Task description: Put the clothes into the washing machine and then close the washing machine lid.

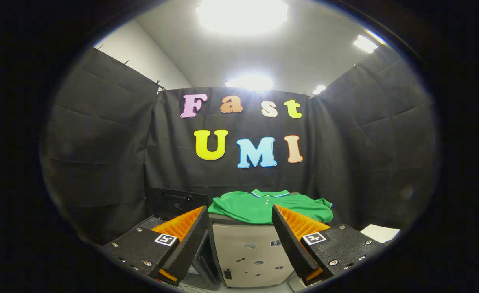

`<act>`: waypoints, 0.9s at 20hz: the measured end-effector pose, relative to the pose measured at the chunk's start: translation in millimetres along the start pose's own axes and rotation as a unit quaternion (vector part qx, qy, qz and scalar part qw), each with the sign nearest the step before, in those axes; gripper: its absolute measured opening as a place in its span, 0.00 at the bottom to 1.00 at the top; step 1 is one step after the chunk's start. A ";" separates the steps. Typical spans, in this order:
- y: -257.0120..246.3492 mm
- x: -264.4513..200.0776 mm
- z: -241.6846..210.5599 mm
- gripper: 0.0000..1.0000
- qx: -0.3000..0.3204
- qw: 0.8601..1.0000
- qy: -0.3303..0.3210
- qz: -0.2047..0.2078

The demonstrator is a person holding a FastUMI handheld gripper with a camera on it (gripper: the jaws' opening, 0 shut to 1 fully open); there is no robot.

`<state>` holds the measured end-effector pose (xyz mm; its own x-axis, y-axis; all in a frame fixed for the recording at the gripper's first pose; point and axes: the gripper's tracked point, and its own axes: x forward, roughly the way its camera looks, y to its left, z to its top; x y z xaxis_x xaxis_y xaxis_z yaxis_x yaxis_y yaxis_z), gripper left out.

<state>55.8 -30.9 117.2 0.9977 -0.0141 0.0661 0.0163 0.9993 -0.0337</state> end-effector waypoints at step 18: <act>-68.6 152.6 18.7 0.96 0.023 0.998 0.061 -0.018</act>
<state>205.7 -100.9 148.2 0.9971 -0.0517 -0.0558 0.0525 0.9985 0.0130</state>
